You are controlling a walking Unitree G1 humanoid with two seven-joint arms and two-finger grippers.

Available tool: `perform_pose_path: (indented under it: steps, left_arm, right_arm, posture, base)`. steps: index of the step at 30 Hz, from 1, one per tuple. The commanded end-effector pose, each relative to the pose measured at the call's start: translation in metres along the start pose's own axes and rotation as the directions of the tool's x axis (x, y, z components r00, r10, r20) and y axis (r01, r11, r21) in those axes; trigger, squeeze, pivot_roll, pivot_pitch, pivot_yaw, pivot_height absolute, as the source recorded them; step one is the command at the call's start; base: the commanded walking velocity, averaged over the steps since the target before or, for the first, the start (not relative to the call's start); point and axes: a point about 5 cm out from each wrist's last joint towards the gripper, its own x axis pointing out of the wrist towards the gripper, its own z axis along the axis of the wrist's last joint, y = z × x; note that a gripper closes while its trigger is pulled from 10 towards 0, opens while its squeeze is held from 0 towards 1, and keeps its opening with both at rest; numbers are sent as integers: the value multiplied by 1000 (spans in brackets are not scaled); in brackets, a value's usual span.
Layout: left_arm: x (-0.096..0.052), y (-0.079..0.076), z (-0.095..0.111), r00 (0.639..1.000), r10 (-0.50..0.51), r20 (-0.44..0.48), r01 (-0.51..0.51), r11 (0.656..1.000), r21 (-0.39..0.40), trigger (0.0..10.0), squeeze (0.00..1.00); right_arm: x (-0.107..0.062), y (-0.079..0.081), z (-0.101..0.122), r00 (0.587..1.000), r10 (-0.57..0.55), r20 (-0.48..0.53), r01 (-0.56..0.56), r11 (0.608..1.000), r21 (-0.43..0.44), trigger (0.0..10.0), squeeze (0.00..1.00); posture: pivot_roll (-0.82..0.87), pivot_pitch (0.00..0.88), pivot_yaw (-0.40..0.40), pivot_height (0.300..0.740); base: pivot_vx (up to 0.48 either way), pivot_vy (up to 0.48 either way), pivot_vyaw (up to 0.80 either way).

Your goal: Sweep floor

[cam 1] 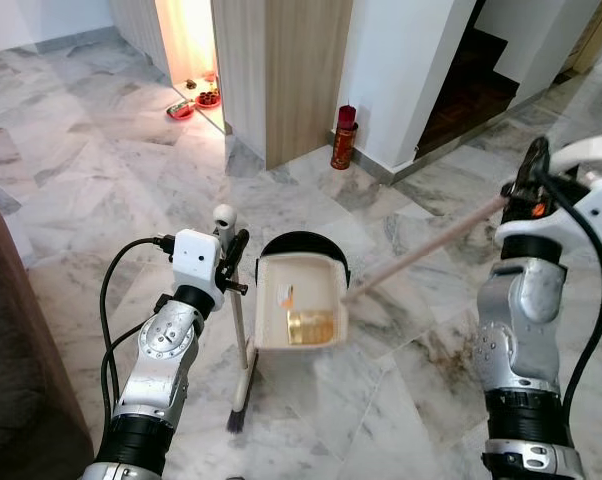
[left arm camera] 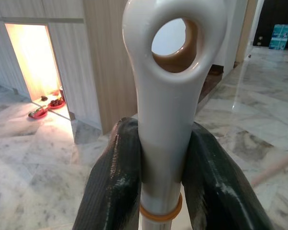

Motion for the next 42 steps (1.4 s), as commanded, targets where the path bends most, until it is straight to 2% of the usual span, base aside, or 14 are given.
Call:
perform_pose_path:
  steps: [1, 5, 15, 21, 42]
  left_arm:
    - [3, -3, 5, 999, -13, 31, 13, 1000, 14, 10000, 0]
    - [3, -3, 5, 999, -4, 33, 3, 1000, 25, 10000, 0]
    - [2, 2, 8, 998, 32, 48, -33, 999, 21, 10000, 0]
    - [1, 3, 9, 998, 39, 49, -40, 999, 26, 10000, 0]
    - [2, 5, 9, 998, 48, 46, -50, 998, 31, 10000, 0]
  right_arm:
    - [5, 6, 18, 995, 20, 94, -20, 1000, 6, 10000, 0]
    - [2, 13, 20, 992, 41, 119, -44, 999, 24, 10000, 0]
    - [-2, 31, 25, 977, 123, 174, -123, 992, -10, 10000, 0]
    - [-3, 33, 24, 977, 130, 172, -130, 991, -14, 10000, 0]
    - [-3, 37, 27, 970, 150, 192, -151, 989, -11, 10000, 0]
  posture:
    - [203, 70, -69, 740]
    - [209, 75, -71, 740]
    - [209, 85, -72, 740]
    - [212, 88, -73, 740]
    - [219, 97, -79, 740]
  base:
    - [0, 0, 0]
    - [0, 0, 0]
    - [0, 0, 0]
    - [0, 0, 0]
    - [279, 0, 0]
